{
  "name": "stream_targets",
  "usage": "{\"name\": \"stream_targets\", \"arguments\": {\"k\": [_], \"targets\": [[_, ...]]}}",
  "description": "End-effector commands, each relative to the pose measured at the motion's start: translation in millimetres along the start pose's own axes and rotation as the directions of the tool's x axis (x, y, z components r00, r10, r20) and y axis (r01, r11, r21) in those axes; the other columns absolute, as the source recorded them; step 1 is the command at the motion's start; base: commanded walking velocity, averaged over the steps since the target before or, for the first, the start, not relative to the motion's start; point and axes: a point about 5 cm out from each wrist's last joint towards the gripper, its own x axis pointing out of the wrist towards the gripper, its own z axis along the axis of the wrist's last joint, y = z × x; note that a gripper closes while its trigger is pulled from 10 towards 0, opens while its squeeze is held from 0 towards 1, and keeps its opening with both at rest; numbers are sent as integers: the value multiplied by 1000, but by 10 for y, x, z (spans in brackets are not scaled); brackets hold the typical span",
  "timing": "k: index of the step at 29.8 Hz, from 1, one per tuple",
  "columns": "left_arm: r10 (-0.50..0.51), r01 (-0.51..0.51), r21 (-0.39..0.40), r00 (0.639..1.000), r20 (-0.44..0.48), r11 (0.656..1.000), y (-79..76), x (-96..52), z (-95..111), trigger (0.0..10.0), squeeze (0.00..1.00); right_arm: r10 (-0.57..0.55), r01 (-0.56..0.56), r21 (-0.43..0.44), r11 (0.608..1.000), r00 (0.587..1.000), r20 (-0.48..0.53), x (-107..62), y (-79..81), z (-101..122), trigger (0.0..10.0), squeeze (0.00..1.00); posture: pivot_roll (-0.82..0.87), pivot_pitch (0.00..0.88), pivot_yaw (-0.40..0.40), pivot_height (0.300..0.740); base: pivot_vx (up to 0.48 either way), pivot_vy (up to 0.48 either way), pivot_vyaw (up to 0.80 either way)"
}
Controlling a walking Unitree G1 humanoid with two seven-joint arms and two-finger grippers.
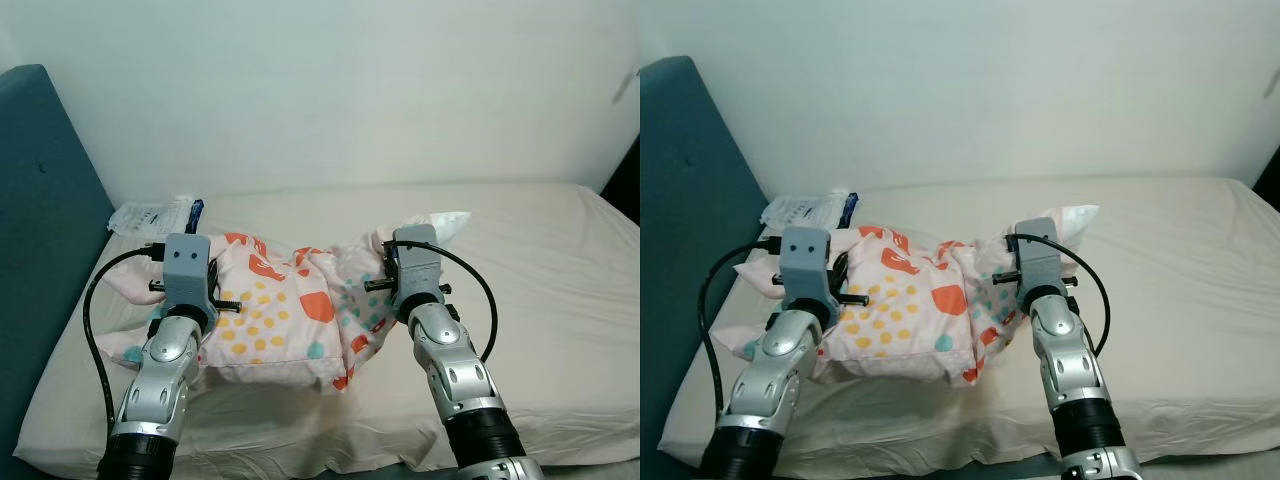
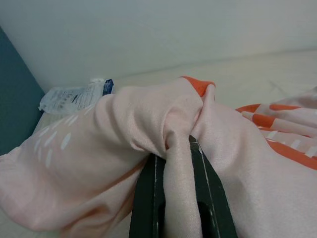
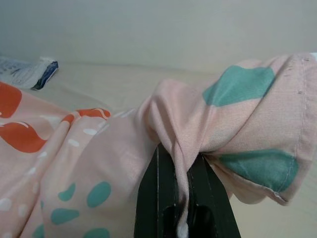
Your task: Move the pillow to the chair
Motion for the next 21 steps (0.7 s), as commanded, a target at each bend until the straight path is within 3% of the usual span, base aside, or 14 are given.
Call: {"name": "stream_targets", "arguments": {"k": [1, 21], "targets": [[-22, 20, 34, 999, 50, 999, -31, 39, 98, 10000, 0, 14, -16, 23, 1000, 997, 73, 4, 46, 106, 10000, 0, 29, 0, 21, 710, 0, 0, 0], [-23, 22, 26, 998, 65, 999, -40, 39, 112, 10000, 0, 19, -21, 29, 999, 997, 68, 27, 65, 96, 10000, 0, 30, 0, 24, 710, 0, 0, 0]]}}
